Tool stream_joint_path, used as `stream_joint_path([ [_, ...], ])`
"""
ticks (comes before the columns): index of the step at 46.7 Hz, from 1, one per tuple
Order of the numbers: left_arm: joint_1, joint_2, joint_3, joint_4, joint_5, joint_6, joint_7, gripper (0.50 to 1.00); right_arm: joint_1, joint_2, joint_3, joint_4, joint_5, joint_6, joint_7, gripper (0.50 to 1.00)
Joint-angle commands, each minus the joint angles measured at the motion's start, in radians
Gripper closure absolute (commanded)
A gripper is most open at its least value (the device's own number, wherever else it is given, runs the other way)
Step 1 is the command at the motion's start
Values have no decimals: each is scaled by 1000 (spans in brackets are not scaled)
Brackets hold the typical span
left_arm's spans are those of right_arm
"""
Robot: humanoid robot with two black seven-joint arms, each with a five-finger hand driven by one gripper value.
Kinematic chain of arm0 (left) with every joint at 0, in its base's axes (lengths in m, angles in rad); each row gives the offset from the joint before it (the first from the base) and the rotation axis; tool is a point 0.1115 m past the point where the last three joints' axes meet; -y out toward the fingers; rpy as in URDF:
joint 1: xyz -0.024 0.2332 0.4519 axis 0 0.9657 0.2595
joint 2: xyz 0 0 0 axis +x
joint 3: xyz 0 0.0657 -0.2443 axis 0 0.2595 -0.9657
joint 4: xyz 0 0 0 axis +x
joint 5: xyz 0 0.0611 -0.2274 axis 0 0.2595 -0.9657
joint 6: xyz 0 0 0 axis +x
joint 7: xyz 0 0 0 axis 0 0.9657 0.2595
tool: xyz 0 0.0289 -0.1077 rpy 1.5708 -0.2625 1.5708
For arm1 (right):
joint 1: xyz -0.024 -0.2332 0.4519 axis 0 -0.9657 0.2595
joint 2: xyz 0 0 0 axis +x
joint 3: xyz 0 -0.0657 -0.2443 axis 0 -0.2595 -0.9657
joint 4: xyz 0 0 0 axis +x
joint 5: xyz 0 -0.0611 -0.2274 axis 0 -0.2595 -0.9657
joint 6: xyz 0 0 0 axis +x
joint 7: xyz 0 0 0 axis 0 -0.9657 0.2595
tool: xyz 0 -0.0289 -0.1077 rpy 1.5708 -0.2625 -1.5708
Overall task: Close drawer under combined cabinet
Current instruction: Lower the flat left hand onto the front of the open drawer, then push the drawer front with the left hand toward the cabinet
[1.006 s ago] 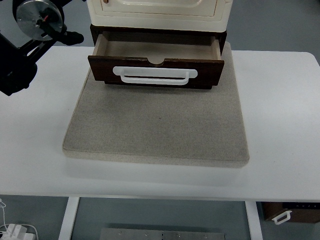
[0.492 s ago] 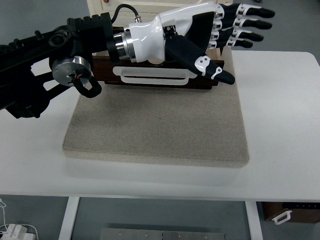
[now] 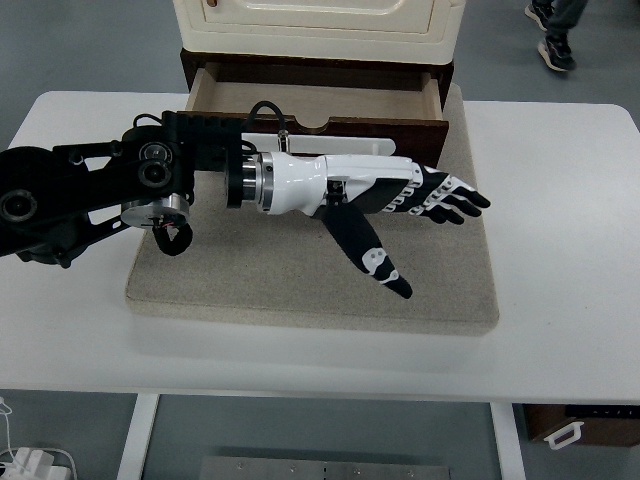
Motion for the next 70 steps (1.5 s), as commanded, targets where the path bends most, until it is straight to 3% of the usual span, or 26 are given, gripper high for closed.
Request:
stream_joint_path([
  [1, -2, 10, 28, 0, 17, -12, 3, 500, 0, 0, 0, 0, 0, 0, 0, 548],
  [11, -9, 32, 60, 22, 60, -96, 69, 500, 0, 0, 0, 0, 0, 0, 0, 548],
  [31, -26, 33, 60, 92, 105, -92, 218, 500, 0, 0, 0, 0, 0, 0, 0, 548],
  [70, -83, 23, 46, 283, 119, -55, 247, 500, 0, 0, 0, 0, 0, 0, 0, 548],
])
